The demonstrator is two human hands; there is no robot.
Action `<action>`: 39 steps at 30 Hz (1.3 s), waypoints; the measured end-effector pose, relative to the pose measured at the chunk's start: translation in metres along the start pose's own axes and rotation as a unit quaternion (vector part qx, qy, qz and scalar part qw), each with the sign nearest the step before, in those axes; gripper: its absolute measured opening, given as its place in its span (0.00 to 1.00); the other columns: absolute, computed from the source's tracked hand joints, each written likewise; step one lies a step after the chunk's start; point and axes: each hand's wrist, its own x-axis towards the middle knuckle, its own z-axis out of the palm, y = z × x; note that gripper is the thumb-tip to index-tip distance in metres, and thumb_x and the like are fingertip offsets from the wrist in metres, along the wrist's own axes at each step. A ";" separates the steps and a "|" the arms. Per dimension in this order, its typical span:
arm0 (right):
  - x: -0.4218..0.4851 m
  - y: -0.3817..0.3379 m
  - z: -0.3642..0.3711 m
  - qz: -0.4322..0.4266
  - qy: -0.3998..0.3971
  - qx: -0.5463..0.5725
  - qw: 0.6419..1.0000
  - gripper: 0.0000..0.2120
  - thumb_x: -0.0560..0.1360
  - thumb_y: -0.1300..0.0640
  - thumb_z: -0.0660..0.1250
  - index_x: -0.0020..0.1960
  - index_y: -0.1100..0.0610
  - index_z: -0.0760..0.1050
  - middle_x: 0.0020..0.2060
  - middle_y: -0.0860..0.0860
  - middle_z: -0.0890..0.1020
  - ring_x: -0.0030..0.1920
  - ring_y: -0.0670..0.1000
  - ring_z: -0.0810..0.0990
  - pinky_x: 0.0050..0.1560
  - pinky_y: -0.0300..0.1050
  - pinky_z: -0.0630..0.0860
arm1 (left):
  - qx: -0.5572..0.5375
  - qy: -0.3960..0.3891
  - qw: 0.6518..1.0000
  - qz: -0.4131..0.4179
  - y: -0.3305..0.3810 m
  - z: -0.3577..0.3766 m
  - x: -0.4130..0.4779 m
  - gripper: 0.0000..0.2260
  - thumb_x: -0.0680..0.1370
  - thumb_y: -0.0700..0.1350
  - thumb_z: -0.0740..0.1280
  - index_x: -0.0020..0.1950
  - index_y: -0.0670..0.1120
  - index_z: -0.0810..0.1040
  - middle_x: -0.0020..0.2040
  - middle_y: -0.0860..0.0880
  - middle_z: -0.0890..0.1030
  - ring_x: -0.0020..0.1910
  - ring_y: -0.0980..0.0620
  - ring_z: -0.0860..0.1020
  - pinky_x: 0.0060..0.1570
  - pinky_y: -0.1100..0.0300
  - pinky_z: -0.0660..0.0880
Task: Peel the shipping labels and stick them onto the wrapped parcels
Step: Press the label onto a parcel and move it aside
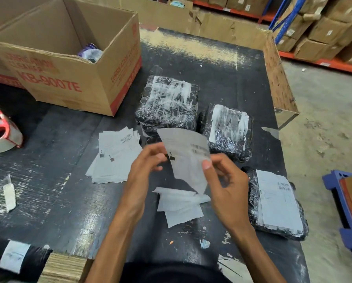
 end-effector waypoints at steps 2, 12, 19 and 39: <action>0.004 -0.004 -0.005 0.032 0.014 0.047 0.998 0.08 0.81 0.55 0.66 0.44 0.55 0.80 0.41 0.46 0.86 0.42 0.42 0.83 0.42 0.39 0.78 | 0.018 -0.013 1.000 -0.012 -0.003 0.004 0.001 0.12 0.75 0.48 0.69 0.55 0.44 0.82 0.51 0.43 0.85 0.48 0.53 0.81 0.56 0.55 0.75; 0.079 -0.010 0.006 0.061 0.094 0.022 0.993 0.09 0.81 0.52 0.68 0.45 0.51 0.83 0.47 0.51 0.86 0.49 0.53 0.84 0.49 0.54 0.80 | 0.076 0.057 0.990 0.108 0.029 0.013 0.039 0.06 0.80 0.43 0.70 0.45 0.43 0.79 0.41 0.50 0.82 0.39 0.57 0.77 0.44 0.62 0.74; 0.171 -0.011 0.037 -0.004 0.080 -0.130 0.988 0.11 0.79 0.52 0.69 0.39 0.53 0.81 0.29 0.45 0.79 0.31 0.43 0.73 0.38 0.40 0.70 | 0.223 0.182 0.942 0.171 0.056 0.013 0.116 0.03 0.81 0.41 0.67 0.48 0.42 0.79 0.38 0.47 0.81 0.40 0.46 0.79 0.45 0.49 0.76; 0.197 0.019 0.060 0.006 0.070 -0.375 0.924 0.21 0.77 0.48 0.70 0.68 0.50 0.73 0.55 0.50 0.77 0.56 0.53 0.76 0.43 0.44 0.68 | 0.575 0.215 0.774 0.151 0.052 0.014 0.156 0.13 0.81 0.49 0.64 0.58 0.40 0.73 0.44 0.41 0.84 0.43 0.39 0.82 0.42 0.50 0.70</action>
